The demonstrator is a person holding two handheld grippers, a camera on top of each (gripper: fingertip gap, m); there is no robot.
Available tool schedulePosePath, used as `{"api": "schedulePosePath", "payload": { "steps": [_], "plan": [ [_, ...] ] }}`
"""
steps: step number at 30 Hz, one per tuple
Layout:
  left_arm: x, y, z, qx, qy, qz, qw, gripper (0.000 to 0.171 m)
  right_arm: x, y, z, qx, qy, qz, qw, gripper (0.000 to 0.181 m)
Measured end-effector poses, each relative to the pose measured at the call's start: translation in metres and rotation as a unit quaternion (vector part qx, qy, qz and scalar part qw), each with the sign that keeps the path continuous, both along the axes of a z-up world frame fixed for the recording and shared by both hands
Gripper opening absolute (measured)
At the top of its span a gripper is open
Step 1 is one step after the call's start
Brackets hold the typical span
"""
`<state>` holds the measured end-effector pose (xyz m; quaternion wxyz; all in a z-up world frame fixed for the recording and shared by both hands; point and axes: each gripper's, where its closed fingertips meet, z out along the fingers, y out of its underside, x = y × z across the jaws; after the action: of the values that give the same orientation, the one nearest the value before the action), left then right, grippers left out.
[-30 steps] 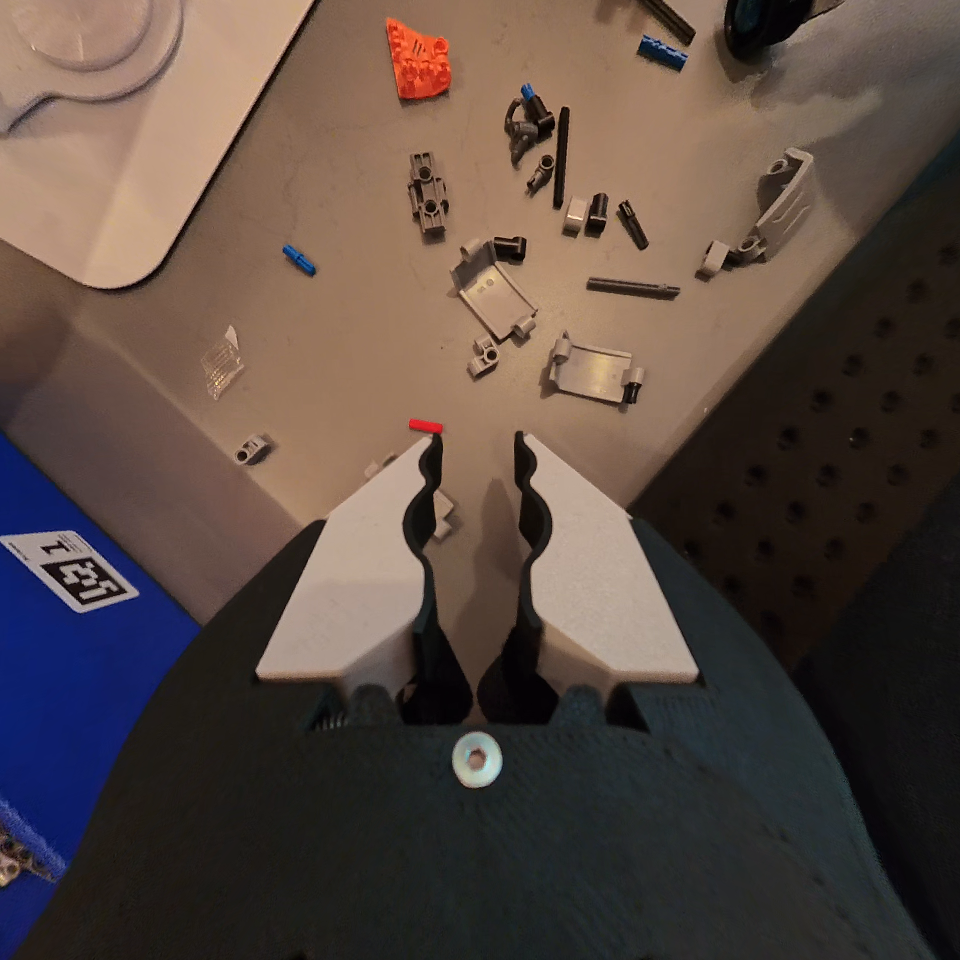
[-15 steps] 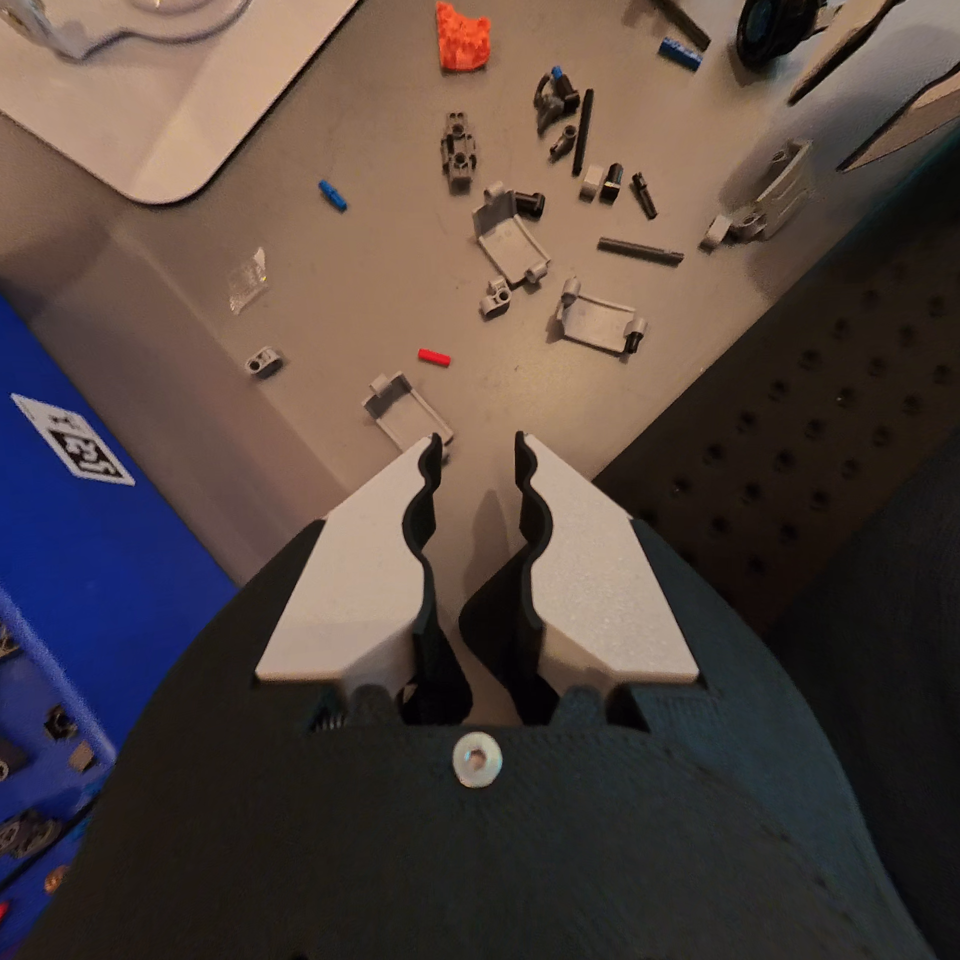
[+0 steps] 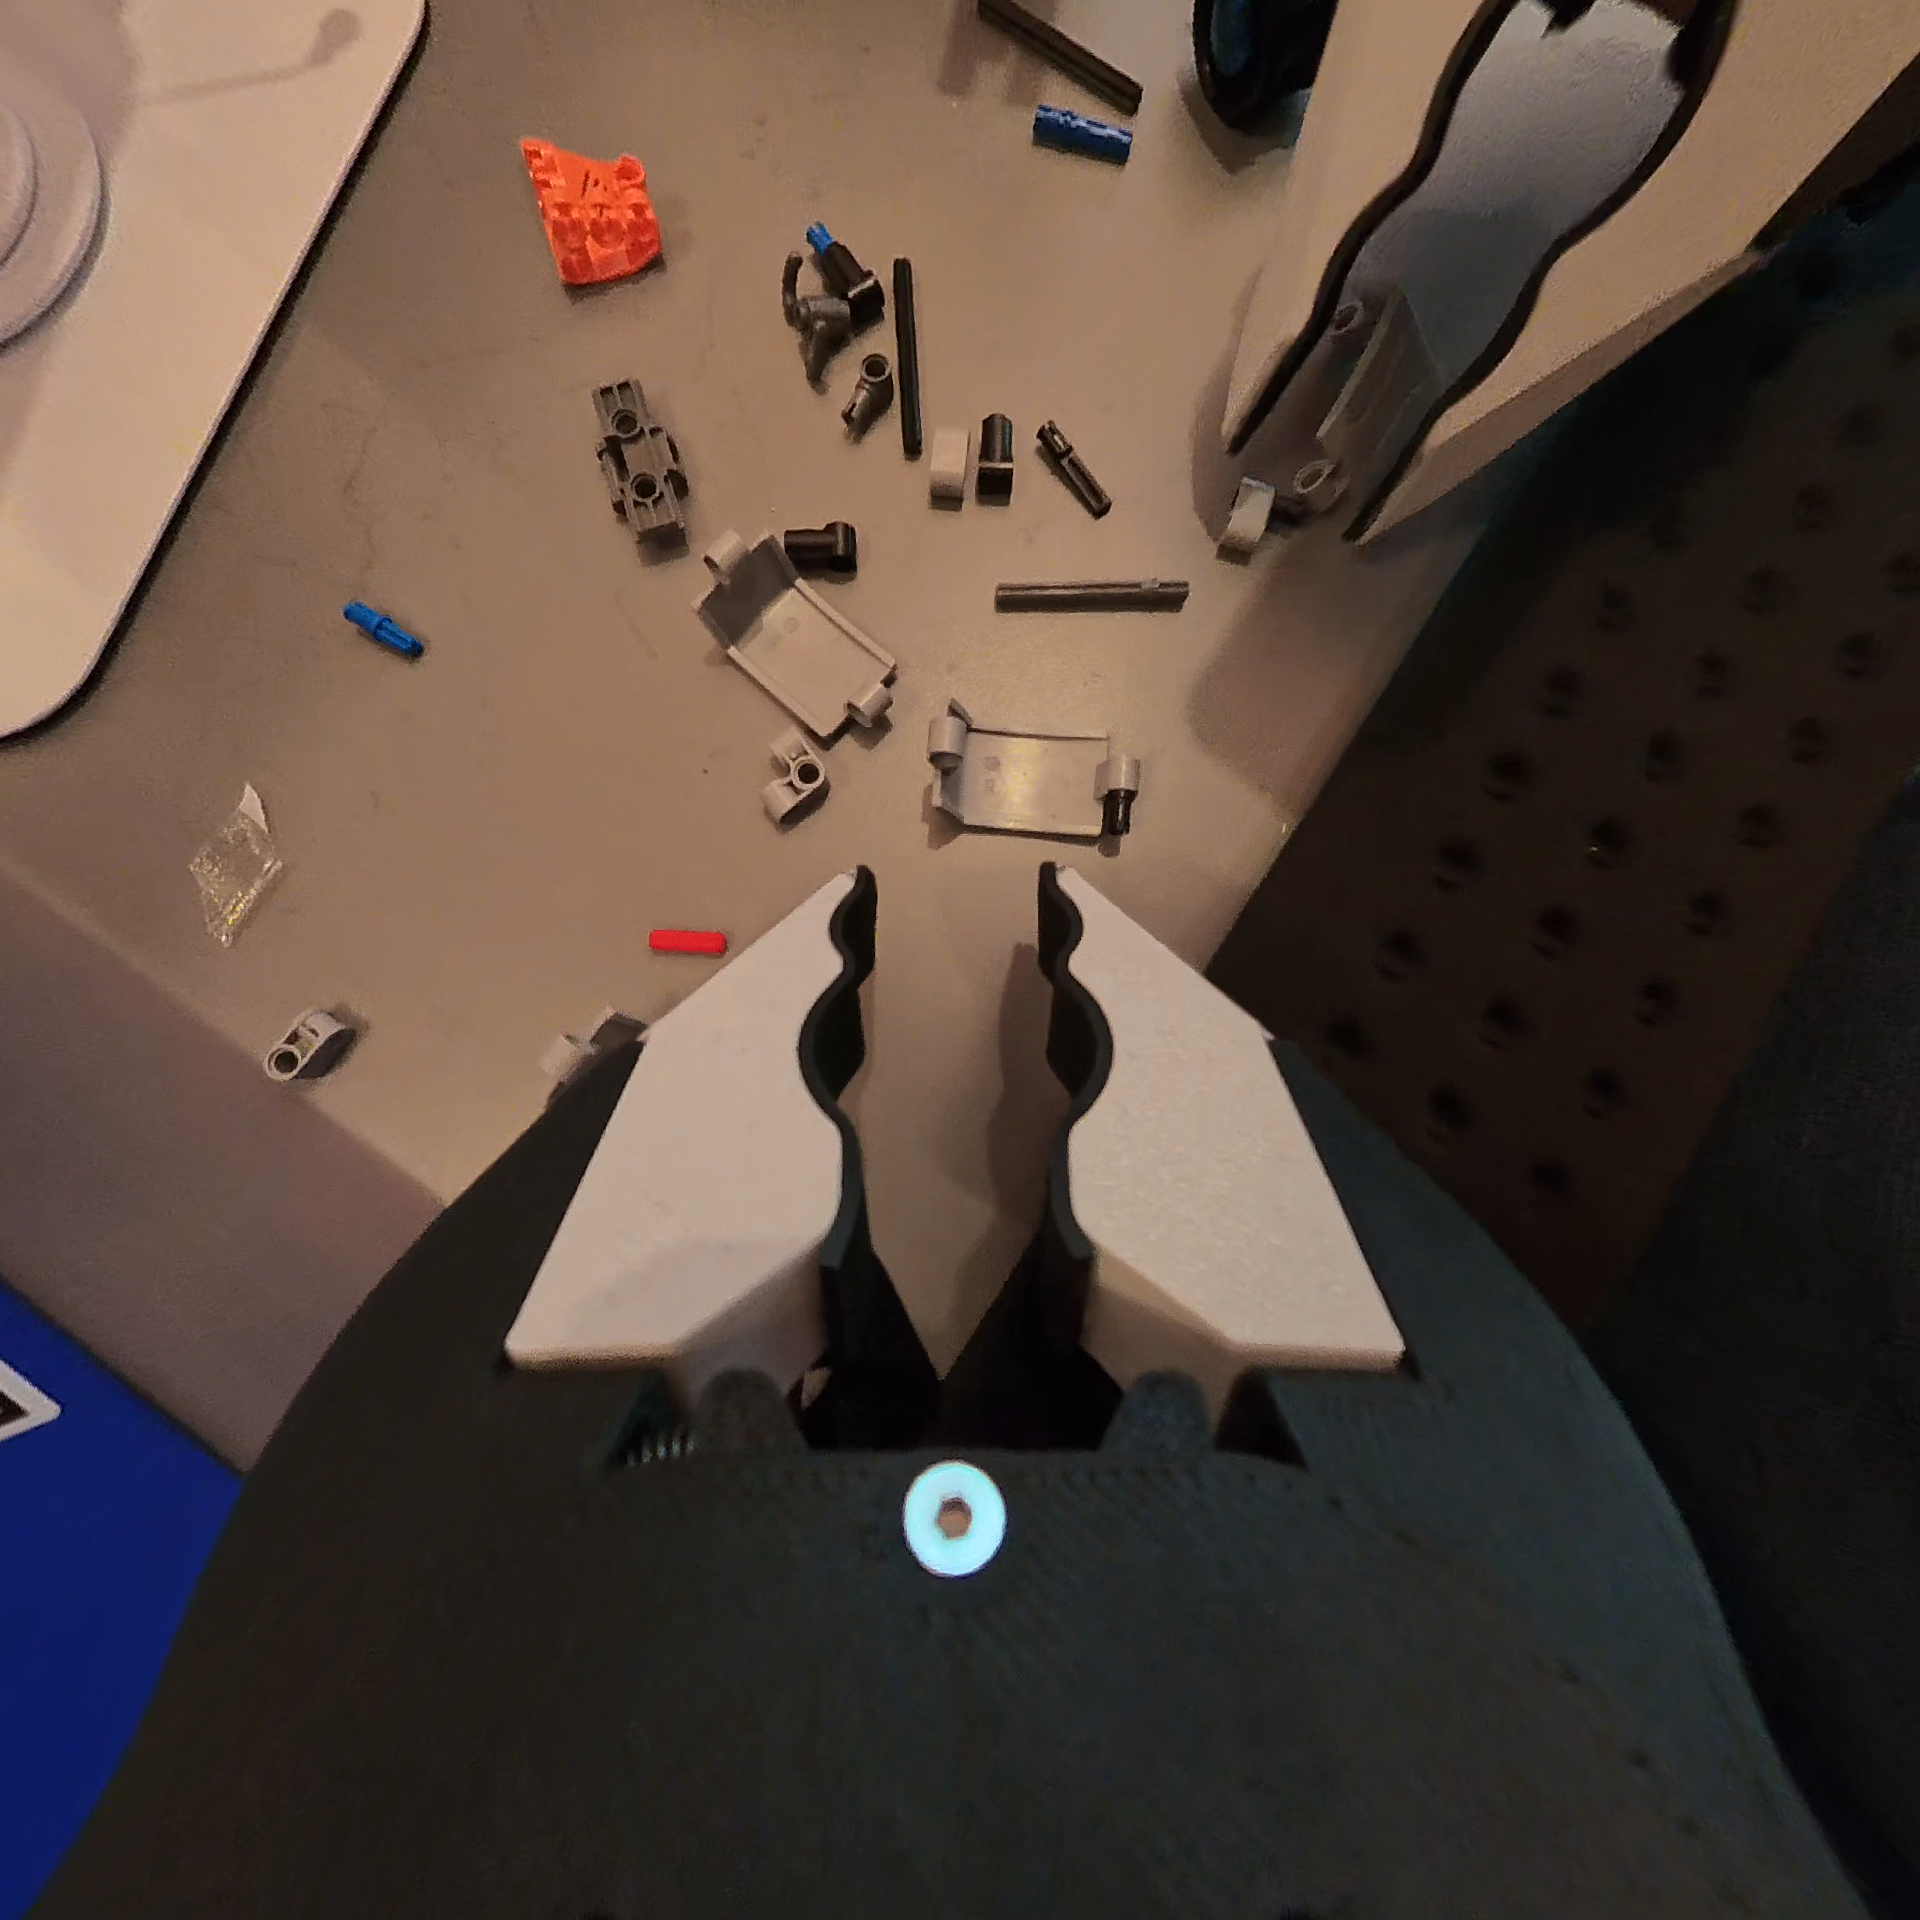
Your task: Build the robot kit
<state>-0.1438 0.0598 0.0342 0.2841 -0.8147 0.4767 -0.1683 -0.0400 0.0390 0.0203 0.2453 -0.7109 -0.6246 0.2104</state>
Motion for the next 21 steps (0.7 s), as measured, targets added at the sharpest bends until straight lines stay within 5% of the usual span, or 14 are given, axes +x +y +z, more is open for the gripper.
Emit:
{"api": "schedulePosePath", "payload": {
  "steps": [6, 21],
  "plan": [
    [0.002, 0.000, 0.001, 0.003, -0.007, 0.002, 1.000, 0.028, -0.004, 0.002, -0.011, 0.001, -0.020, 0.004, 1.000, 0.008],
    [0.014, 0.004, -0.021, 0.007, 0.009, -0.033, 0.999, 0.047, -0.001, 0.008, 0.004, -0.001, 0.030, -0.011, 0.999, 0.007]
  ]
}}
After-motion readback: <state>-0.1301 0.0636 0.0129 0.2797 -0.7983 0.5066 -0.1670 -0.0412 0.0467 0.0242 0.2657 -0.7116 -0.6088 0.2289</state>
